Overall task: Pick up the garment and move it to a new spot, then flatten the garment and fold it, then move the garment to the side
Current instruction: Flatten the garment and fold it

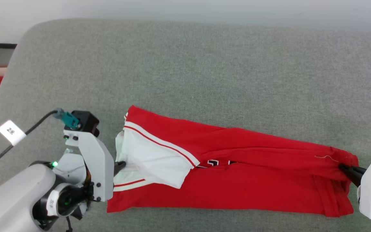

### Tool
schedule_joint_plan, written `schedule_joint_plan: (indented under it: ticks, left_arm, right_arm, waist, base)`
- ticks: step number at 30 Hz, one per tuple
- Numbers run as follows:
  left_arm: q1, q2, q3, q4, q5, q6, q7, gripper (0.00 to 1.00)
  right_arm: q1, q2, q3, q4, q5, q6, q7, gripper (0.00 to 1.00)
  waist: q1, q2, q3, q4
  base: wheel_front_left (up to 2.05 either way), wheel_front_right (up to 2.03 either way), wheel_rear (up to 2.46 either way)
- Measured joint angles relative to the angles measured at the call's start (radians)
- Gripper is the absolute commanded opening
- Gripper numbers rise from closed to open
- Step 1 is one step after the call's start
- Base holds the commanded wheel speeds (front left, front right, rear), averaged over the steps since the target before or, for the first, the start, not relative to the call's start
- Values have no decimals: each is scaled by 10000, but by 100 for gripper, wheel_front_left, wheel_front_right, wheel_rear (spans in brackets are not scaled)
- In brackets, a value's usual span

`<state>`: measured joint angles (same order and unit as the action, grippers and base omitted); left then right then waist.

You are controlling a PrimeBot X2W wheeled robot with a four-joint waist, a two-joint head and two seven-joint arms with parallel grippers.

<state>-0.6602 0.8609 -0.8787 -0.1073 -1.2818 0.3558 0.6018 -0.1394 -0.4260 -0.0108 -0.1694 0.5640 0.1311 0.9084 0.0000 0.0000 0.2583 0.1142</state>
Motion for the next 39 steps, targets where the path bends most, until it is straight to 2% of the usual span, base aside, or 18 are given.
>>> schedule_joint_plan:
  ticks: [2, 4, 5, 6, 7, 8, 10, 12, 22, 23, 25, 35, 39]
  left_arm:
    - [96, -15, 0, 13, -107, -54, 4, 27]
    - [151, 0, 10, 25, -109, -123, -58, 48]
    - [201, 10, 21, 17, -142, -128, -84, 68]
    - [281, 31, 25, 2, -186, -136, -119, 79]
    - [355, 59, 17, -21, -198, -144, -140, 79]
    - [413, 102, 13, -44, -199, -167, -150, 89]
    - [534, 180, 33, -96, -215, -153, -234, 92]
    - [706, 251, 111, -209, -305, -155, -385, 100]
    - [1290, 387, 387, -564, -270, -313, -1446, 100]
    - [1409, 403, 650, -617, 105, -583, -2441, 100]
    - [1639, 389, 821, -606, 357, -813, -3269, 100]
    - [2959, 240, 1697, -50, 1037, -1363, -6941, 100]
    - [3500, 63, 1825, 408, 1177, -1555, -7977, 100]
  right_arm:
    - [0, 29, -6, -25, -27, 0, 31, 100]
    - [14, 111, -48, -36, -25, 0, 86, 100]
    - [53, 138, -69, -71, -23, 0, 138, 100]
    - [107, 144, -82, -104, -23, 0, 180, 100]
    - [150, 151, -105, -142, -21, 0, 251, 100]
    - [228, 157, -113, -226, 8, -2, 270, 100]
    - [339, 203, -163, -374, 130, 0, 305, 100]
    - [483, 211, -207, -552, 173, 0, 420, 100]
    - [915, 767, -763, -1116, 155, 0, 238, 100]
    - [939, 1085, -1043, -1298, 82, 0, -163, 100]
    - [1148, 1360, -1350, -1363, -107, -2, -447, 100]
    - [1827, 1992, -2309, -1147, -391, -2, -552, 100]
    - [2056, 2088, -2592, -949, -449, -2, -456, 100]
  waist:
    - [0, 0, -64, -21]
    - [0, 0, -162, -35]
    - [0, 0, -219, -41]
    - [-1, 0, -282, -46]
    - [0, 0, -345, -51]
    - [0, 0, -414, -55]
    - [0, 0, -553, -57]
    - [0, 0, -701, -61]
    - [0, 0, -1290, -48]
    - [0, 0, -1432, -27]
    - [0, 0, -1545, 13]
    - [-1, 0, -1892, 195]
    - [0, 0, -2045, 318]
  base:
    - [0, 0, 0]
    - [0, 0, 0]
    - [0, 0, 0]
    - [0, 0, 0]
    - [0, 0, 0]
    - [0, 0, 0]
    - [0, 0, 0]
    - [0, 0, 0]
    - [0, 0, 0]
    - [0, 0, 0]
    - [0, 0, 0]
    - [0, 0, 0]
    - [0, 0, 0]
